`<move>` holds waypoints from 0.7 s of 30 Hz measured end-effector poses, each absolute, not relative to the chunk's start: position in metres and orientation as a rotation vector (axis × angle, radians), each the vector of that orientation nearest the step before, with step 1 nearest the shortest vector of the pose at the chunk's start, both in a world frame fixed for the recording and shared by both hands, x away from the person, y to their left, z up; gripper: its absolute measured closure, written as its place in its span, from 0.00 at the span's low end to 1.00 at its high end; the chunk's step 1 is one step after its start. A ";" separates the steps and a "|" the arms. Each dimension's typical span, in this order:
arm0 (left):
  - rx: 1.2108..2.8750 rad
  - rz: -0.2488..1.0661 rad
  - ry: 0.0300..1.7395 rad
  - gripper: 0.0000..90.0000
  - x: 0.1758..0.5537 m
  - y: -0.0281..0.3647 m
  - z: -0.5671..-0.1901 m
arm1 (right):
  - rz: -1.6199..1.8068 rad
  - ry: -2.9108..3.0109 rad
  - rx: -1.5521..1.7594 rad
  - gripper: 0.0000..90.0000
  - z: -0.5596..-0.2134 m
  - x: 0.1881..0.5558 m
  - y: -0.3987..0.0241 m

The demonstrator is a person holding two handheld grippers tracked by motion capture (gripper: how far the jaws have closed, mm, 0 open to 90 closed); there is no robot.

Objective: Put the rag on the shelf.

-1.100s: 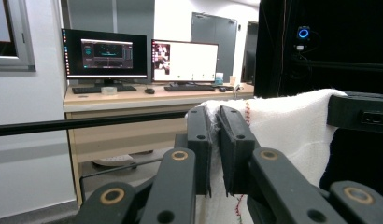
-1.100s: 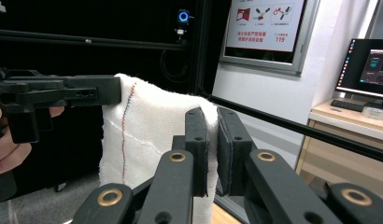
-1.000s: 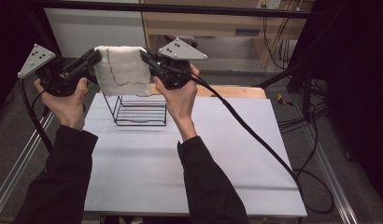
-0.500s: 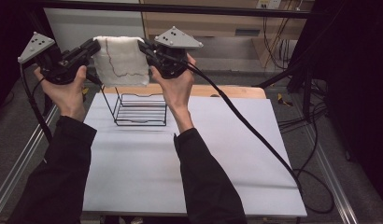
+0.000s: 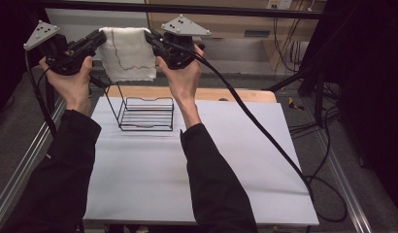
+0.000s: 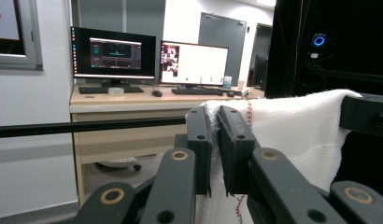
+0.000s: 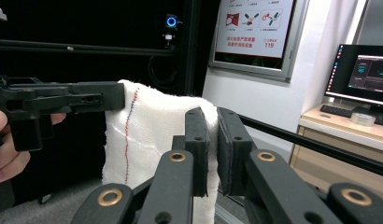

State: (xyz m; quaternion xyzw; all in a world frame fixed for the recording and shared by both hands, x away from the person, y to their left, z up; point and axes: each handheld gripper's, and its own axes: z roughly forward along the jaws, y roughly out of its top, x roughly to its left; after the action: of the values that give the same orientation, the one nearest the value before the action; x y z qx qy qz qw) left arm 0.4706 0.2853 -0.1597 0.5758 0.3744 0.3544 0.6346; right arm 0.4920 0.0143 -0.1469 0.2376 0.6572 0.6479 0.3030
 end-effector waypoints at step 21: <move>1.339 0.798 0.899 0.92 0.511 0.287 -0.164 | 1.708 1.768 0.690 0.93 -0.154 0.532 0.019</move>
State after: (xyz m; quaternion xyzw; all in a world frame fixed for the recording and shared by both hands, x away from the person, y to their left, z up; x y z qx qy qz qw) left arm 0.5106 0.2872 -0.1644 0.5829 0.3911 0.3473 0.6218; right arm 0.5318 0.0194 -0.1541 0.2587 0.6627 0.6401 0.2901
